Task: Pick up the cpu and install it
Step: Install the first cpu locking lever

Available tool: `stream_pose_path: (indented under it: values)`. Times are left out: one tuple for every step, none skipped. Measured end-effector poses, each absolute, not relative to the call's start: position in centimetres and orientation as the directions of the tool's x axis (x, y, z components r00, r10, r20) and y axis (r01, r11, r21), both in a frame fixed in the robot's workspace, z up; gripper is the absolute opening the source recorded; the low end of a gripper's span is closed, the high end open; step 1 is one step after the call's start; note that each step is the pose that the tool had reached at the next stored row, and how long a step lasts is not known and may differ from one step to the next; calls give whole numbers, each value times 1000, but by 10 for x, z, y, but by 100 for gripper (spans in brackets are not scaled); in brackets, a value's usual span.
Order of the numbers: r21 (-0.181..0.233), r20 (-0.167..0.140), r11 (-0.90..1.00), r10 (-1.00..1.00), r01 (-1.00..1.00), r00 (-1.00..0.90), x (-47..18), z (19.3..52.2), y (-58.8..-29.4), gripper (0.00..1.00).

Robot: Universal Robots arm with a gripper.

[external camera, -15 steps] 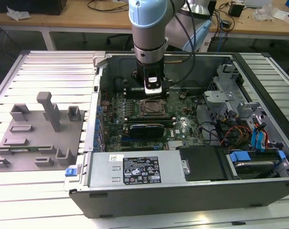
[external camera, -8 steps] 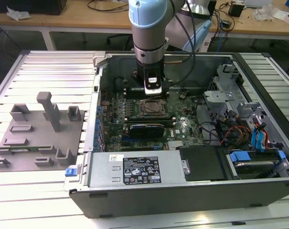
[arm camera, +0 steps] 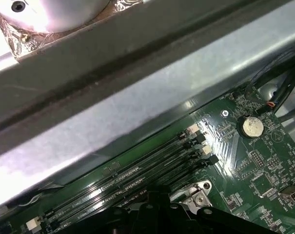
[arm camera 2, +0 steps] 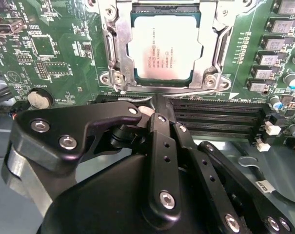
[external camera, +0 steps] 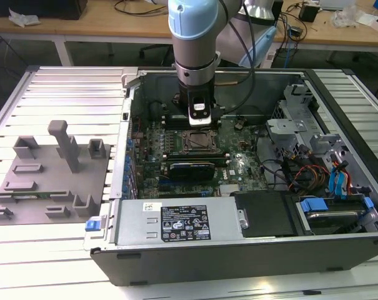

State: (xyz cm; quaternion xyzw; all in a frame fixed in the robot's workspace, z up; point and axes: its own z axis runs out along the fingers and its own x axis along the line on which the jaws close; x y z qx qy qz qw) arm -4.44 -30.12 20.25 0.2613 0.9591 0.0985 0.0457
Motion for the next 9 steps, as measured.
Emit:
stream_pose_path:
  values:
    - [212, -37, 844, 511, 493, -859, -44, 202, -301, 11]
    - [211, -37, 843, 512, 494, -858, -44, 201, -301, 11]
    - [209, -38, 843, 513, 495, -857, -44, 201, -301, 11]
    - [207, -40, 843, 514, 496, -857, -43, 201, -301, 11]
    - [205, -41, 843, 514, 497, -857, -43, 201, -301, 11]
    - [204, -42, 843, 515, 497, -856, -43, 201, -301, 11]
    - [203, -42, 843, 516, 498, -856, -43, 201, -301, 11]
    - [201, -43, 843, 516, 499, -855, -42, 200, -301, 11]
    - [200, -44, 843, 517, 500, -855, -42, 200, -301, 11]
